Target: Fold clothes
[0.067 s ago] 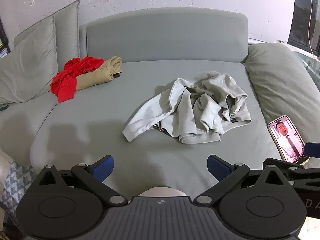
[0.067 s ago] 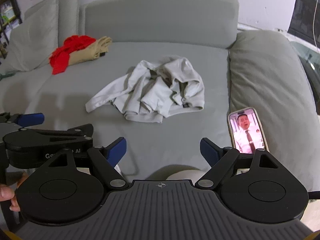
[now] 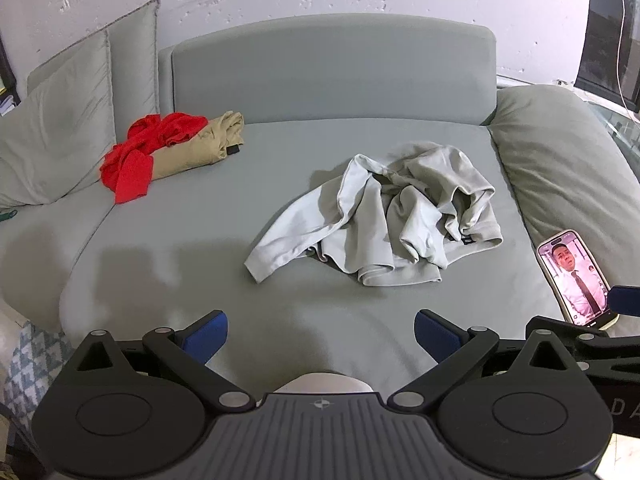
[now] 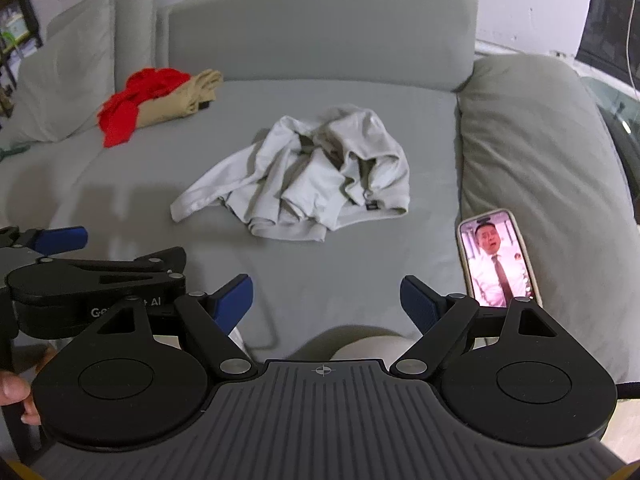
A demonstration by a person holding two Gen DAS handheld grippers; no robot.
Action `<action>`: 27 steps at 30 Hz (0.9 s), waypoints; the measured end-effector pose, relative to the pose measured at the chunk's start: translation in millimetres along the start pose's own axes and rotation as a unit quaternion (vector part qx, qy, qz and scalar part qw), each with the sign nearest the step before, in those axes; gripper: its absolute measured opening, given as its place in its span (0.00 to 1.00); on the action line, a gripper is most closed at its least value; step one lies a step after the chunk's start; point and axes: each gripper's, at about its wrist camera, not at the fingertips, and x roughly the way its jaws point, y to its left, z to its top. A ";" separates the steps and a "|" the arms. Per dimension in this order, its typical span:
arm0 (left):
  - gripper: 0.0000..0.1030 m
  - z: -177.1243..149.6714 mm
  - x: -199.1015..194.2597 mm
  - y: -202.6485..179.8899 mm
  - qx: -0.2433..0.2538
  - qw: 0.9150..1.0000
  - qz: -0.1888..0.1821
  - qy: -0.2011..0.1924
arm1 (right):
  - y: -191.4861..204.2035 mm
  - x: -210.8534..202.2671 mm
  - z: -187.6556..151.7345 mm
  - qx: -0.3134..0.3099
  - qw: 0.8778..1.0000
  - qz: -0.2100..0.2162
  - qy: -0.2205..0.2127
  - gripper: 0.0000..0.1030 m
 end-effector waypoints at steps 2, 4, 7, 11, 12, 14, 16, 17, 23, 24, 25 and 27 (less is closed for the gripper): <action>0.98 -0.4 -0.7 0.2 -0.002 1.000 -0.004 -0.002 | -0.6 -0.3 0.8 -0.004 1.000 0.000 -0.005 0.83; 0.98 -5.9 -1.3 4.3 -0.009 1.000 -0.008 -0.009 | -4.3 -0.7 -4.8 -0.004 1.000 0.004 -0.019 0.83; 0.97 -13.9 -0.6 4.1 -0.009 1.000 -0.010 -0.009 | 0.7 4.9 -5.5 -0.007 1.000 -0.010 -0.012 0.83; 0.97 -5.6 5.7 1.9 -0.012 1.000 -0.011 0.009 | 0.3 3.5 -4.5 -0.002 1.000 -0.006 -0.007 0.84; 0.97 -7.1 6.2 2.2 -0.011 1.000 -0.012 0.008 | 1.8 2.8 -7.1 -0.002 1.000 -0.007 -0.008 0.84; 0.97 -8.2 6.7 2.0 -0.009 1.000 -0.012 0.008 | 2.4 3.5 -5.7 -0.001 1.000 -0.006 -0.002 0.84; 0.97 -9.1 6.9 1.6 -0.008 1.000 -0.011 0.007 | 0.4 3.8 -3.6 0.001 1.000 -0.004 0.002 0.84; 0.97 -9.0 6.7 1.6 -0.007 1.000 -0.011 0.007 | -0.2 3.8 -3.4 0.001 1.000 -0.003 0.003 0.84; 0.96 -8.2 5.5 2.9 -0.007 1.000 -0.011 0.008 | -1.3 3.1 -3.2 0.003 1.000 -0.001 0.005 0.84; 0.96 -8.3 5.4 3.1 -0.007 1.000 -0.011 0.008 | -1.4 3.1 -3.0 0.003 1.000 -0.001 0.005 0.84; 0.96 -8.5 5.3 3.2 -0.007 1.000 -0.011 0.008 | -1.5 3.0 -2.8 0.003 1.000 -0.001 0.005 0.84; 0.96 -9.2 5.0 3.6 -0.007 1.000 -0.011 0.008 | -1.7 3.0 -2.6 0.004 1.000 -0.001 0.006 0.84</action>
